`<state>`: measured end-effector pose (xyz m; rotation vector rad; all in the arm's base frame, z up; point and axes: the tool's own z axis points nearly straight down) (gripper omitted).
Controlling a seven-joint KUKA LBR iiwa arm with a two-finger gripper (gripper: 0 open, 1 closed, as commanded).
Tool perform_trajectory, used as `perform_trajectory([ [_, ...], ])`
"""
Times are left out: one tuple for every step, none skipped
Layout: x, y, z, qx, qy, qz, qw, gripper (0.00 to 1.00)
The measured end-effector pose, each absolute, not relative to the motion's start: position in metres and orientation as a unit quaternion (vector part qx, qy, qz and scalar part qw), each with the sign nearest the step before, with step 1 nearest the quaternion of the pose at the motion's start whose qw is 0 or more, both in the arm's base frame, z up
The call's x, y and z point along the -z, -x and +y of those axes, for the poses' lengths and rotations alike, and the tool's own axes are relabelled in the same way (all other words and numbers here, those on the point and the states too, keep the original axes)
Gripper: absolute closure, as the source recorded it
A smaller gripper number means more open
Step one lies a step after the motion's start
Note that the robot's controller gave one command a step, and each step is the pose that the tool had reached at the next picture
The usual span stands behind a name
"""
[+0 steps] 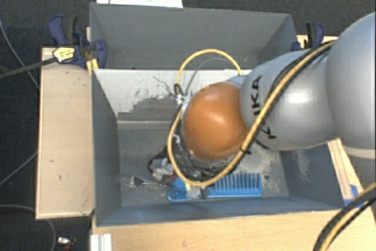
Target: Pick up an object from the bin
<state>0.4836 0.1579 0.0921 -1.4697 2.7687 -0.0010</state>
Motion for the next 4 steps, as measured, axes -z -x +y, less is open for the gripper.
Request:
perform_trajectory([
  [-0.139, -0.485, 0.160, -0.001, 0.410, 0.912, 0.000, 0.00],
  [-0.173, -0.487, 0.165, 0.000, 0.443, 0.896, 0.004, 0.00],
  [-0.134, -0.486, 0.142, 0.000, 0.575, 0.818, 0.006, 0.00],
  [-0.093, -0.486, 0.119, 0.000, 0.575, 0.818, 0.005, 0.00],
])
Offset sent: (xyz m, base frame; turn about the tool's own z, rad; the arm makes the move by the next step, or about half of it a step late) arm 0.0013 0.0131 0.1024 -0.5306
